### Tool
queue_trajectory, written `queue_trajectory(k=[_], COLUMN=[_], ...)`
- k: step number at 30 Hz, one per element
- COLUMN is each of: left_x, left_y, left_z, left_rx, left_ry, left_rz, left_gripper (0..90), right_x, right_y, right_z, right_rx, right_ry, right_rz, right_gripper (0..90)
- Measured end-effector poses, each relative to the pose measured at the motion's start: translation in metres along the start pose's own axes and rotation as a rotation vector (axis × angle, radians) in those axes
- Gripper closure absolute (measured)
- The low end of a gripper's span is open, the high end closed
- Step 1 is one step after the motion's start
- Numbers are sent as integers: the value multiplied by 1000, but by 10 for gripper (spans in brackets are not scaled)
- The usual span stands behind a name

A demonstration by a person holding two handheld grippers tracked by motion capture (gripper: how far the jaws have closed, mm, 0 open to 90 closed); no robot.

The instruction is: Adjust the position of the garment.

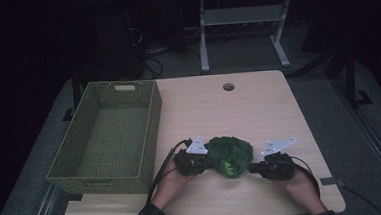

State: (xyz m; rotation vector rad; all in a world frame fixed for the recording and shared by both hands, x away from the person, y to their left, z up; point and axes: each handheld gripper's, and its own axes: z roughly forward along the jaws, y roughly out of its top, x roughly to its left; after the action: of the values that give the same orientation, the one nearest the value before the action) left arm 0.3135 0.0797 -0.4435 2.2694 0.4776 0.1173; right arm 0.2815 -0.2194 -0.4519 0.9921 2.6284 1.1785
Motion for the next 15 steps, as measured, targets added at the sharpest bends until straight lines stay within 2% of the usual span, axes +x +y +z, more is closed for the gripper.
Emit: queue_trajectory(k=[4, 7, 11, 15], left_x=[-6, -12, -22, -32], left_y=[-1, -3, -6, -6], left_z=[-12, -14, -11, -2], left_rx=[-22, -25, -22, -10], left_ry=[-8, -22, -49, -76], left_rz=[-7, -8, -26, -17], left_gripper=[839, 882, 899, 899], right_x=[-12, -23, -37, -53], right_y=[2, 7, 18, 28], right_z=[-11, -13, -12, -5], right_rx=[-33, -56, -79, -102], right_ry=[-35, -68, -106, -135], right_rz=[27, 17, 30, 54], right_gripper=[861, 894, 899, 899])
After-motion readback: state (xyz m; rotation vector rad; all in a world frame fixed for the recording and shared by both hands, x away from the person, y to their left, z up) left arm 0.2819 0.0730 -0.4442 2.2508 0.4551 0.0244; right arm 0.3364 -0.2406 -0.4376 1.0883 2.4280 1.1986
